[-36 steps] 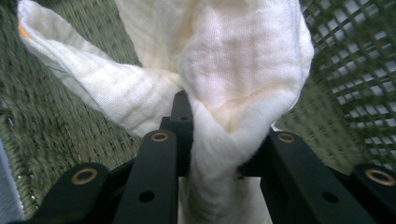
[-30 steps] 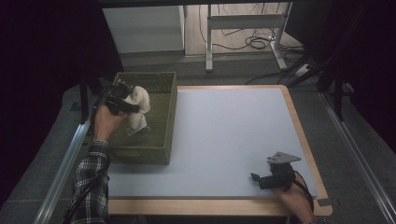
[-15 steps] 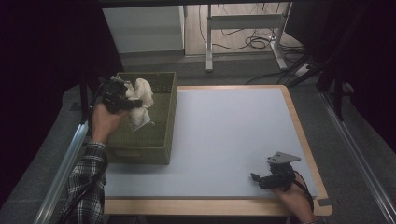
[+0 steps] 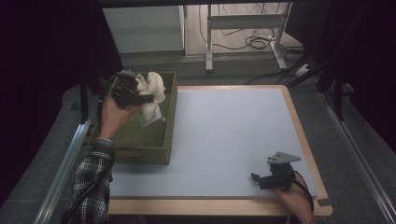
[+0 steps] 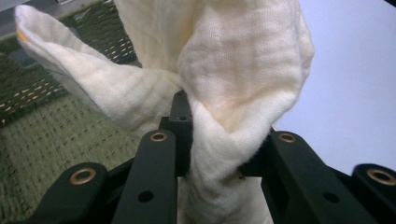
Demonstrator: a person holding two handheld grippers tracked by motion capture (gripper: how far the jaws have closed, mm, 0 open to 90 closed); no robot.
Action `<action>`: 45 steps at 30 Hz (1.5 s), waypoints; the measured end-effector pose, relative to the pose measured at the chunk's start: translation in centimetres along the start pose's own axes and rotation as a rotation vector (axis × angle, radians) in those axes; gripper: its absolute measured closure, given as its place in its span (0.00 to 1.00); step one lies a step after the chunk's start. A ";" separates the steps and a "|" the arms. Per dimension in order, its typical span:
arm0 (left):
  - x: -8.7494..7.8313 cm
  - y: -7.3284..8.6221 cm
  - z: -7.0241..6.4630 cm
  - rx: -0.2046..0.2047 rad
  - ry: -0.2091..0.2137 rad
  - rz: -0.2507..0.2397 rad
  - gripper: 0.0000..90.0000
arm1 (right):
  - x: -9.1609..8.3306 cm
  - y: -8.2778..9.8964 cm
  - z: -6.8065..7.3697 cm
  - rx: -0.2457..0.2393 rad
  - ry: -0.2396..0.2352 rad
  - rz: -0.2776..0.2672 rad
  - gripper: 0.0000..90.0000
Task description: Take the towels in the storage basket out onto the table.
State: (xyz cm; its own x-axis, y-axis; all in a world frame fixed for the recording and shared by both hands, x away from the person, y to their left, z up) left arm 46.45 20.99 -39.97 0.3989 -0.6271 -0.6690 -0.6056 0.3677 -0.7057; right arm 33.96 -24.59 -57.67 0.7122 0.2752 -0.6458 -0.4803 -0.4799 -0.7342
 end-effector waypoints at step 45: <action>13.6 -5.1 -10.3 0.167 0.191 0.104 0.79 | 0.0 0.0 0.0 0.003 -0.004 0.001 0.05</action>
State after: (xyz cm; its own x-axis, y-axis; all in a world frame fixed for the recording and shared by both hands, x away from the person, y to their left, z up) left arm 47.87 3.49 -43.11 0.1938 -0.6920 -0.6954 -0.5088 0.5352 -0.6743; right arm 33.94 -24.59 -57.66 0.7096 0.2782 -0.6473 -0.4825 -0.4775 -0.7342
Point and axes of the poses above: each handheld gripper's, and its own axes: x roughly forward along the jaws, y roughly out of its underside, z roughly to its left, the point moved 6 cm from there along x, roughly forward along the jaws, and after that the axes turned 15 degrees about y, right-handed, at the moved point
